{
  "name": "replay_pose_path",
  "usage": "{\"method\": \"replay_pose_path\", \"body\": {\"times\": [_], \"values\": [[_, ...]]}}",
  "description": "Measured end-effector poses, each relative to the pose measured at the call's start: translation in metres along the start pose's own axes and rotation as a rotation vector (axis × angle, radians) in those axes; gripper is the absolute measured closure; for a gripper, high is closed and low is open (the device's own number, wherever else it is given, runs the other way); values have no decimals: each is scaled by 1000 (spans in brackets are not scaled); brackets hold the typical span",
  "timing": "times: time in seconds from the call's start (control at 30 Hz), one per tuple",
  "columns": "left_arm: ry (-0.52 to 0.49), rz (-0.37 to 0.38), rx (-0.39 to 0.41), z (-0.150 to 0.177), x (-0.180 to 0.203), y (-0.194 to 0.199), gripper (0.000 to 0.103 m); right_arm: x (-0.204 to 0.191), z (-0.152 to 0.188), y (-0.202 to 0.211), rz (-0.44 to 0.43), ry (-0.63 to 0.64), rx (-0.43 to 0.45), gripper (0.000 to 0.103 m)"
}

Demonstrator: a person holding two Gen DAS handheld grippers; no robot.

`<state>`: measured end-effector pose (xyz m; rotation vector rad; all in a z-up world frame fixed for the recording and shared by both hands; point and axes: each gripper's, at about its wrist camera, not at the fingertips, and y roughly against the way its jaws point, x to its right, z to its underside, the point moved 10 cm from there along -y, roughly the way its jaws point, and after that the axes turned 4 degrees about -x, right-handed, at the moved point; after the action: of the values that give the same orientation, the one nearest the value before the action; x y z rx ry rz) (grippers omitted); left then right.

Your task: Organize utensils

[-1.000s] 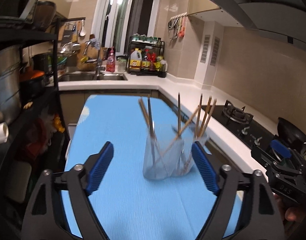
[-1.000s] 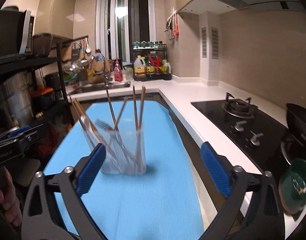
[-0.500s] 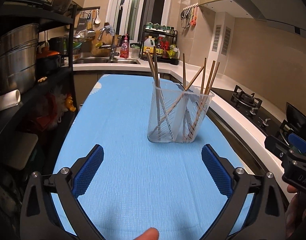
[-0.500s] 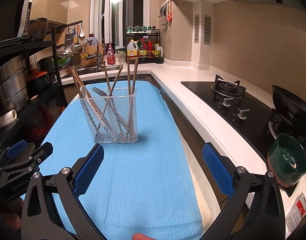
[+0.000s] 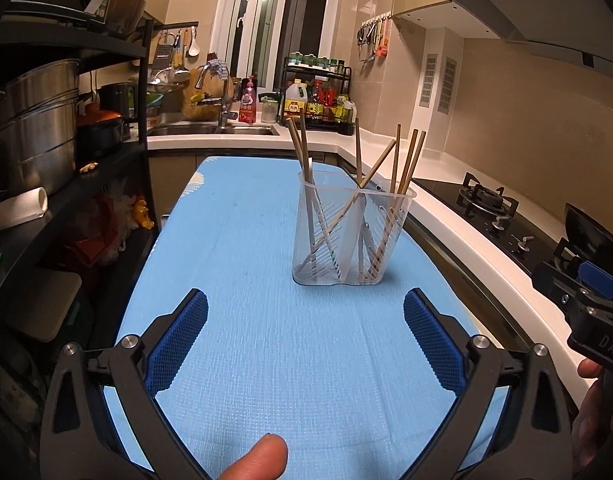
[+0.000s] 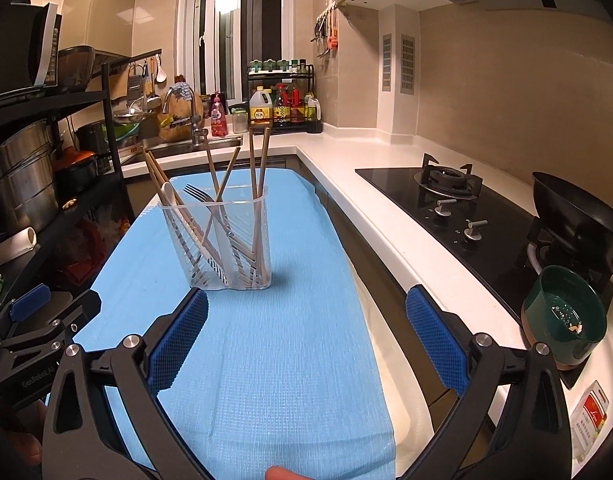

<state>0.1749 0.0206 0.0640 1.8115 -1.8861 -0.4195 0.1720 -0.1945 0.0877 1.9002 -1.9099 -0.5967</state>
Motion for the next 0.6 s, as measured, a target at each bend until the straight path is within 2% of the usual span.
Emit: {"method": "replay_pose_path", "body": {"times": [0.6], "values": [[-12, 14, 14, -2, 9, 4, 8, -1, 0, 4, -2, 4, 1, 5]]}}
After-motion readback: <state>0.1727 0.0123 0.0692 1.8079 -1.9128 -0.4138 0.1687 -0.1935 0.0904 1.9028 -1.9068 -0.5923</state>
